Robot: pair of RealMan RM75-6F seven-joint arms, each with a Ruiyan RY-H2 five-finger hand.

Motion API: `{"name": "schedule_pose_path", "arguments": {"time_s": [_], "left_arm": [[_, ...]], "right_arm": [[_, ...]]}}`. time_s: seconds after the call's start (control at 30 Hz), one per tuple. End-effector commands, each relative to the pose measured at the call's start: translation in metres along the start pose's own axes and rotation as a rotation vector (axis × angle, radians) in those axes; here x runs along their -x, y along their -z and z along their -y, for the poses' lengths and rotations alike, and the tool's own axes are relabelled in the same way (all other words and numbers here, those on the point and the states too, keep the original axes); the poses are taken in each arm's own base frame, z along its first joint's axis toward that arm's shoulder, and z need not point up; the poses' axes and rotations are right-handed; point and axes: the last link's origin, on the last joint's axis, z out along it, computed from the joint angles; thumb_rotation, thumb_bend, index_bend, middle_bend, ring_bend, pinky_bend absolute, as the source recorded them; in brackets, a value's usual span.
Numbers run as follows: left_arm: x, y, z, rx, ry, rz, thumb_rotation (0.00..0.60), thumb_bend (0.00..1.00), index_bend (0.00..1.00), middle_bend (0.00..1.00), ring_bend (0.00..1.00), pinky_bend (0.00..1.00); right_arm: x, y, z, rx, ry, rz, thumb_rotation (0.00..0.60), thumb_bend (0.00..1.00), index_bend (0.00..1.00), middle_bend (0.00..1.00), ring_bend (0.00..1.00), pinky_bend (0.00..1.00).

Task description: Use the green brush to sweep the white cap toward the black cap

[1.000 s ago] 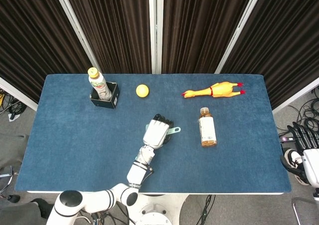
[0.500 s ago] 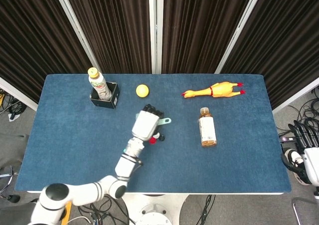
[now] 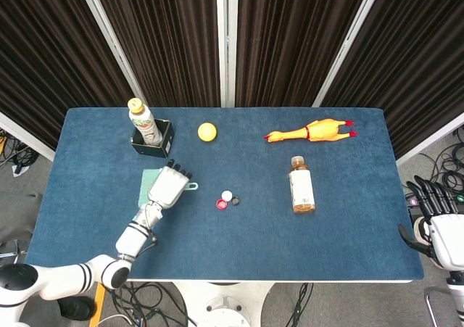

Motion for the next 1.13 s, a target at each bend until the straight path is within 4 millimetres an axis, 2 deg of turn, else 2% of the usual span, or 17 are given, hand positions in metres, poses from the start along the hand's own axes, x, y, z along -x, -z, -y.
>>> {"name": "schedule_pose_path", "arguments": {"time_s": [0.03, 0.13, 0.27, 0.33, 0.43, 0.53, 0.67, 0.77, 0.87, 0.97, 1.07, 1.13], "left_arm": [[0.011, -0.002, 0.0, -0.016, 0.003, 0.068, 0.6, 0.3, 0.38, 0.46, 0.34, 0.26], [0.011, -0.002, -0.004, -0.024, 0.064, 0.091, 0.6, 0.15, 0.22, 0.35, 0.28, 0.25], [0.001, 0.004, -0.003, -0.049, 0.237, 0.058, 0.6, 0.06, 0.15, 0.29, 0.23, 0.25], [-0.01, 0.011, 0.006, -0.071, 0.347, 0.0, 0.6, 0.05, 0.15, 0.28, 0.22, 0.25], [-0.027, 0.029, 0.037, -0.129, 0.446, -0.123, 0.6, 0.05, 0.15, 0.28, 0.22, 0.25], [-0.032, 0.057, 0.08, -0.222, 0.467, -0.207, 0.6, 0.05, 0.15, 0.28, 0.22, 0.25], [-0.022, 0.106, 0.136, -0.33, 0.423, -0.207, 0.6, 0.05, 0.17, 0.28, 0.22, 0.21], [-0.011, 0.147, 0.161, -0.418, 0.388, -0.191, 0.6, 0.05, 0.17, 0.28, 0.22, 0.2], [-0.002, 0.186, 0.171, -0.485, 0.357, -0.179, 0.6, 0.05, 0.17, 0.29, 0.22, 0.2], [0.004, 0.219, 0.171, -0.526, 0.36, -0.158, 0.6, 0.05, 0.17, 0.29, 0.22, 0.2], [0.006, 0.245, 0.166, -0.556, 0.369, -0.143, 0.6, 0.05, 0.17, 0.29, 0.22, 0.2], [0.007, 0.256, 0.163, -0.572, 0.378, -0.137, 0.6, 0.05, 0.17, 0.29, 0.22, 0.2]], "right_arm": [[-0.001, 0.002, -0.001, 0.003, 0.002, -0.001, 0.6, 0.25, 0.0, 0.0, 0.0, 0.0], [-0.003, 0.005, -0.002, 0.011, 0.005, -0.003, 0.6, 0.25, 0.0, 0.0, 0.0, 0.0], [-0.002, 0.005, -0.001, 0.014, 0.006, 0.006, 0.6, 0.25, 0.0, 0.0, 0.0, 0.0], [-0.002, 0.004, -0.002, 0.016, 0.008, 0.009, 0.6, 0.25, 0.0, 0.0, 0.0, 0.0], [-0.003, 0.002, -0.005, 0.026, 0.002, 0.032, 0.6, 0.25, 0.0, 0.0, 0.0, 0.0], [-0.002, -0.001, -0.004, 0.002, -0.02, 0.054, 0.6, 0.26, 0.0, 0.02, 0.0, 0.0], [0.009, -0.002, -0.003, -0.04, -0.041, 0.082, 0.6, 0.27, 0.0, 0.05, 0.0, 0.0], [0.016, -0.004, -0.003, -0.044, -0.047, 0.096, 0.6, 0.27, 0.0, 0.05, 0.0, 0.0], [0.021, -0.002, 0.002, -0.07, -0.054, 0.096, 0.6, 0.26, 0.0, 0.05, 0.0, 0.0], [0.024, -0.001, 0.005, -0.082, -0.051, 0.073, 0.6, 0.27, 0.0, 0.05, 0.0, 0.0], [0.026, 0.001, 0.006, -0.083, -0.056, 0.074, 0.6, 0.27, 0.0, 0.05, 0.0, 0.0], [0.027, 0.002, 0.007, -0.085, -0.069, 0.081, 0.6, 0.27, 0.0, 0.05, 0.0, 0.0]]}}
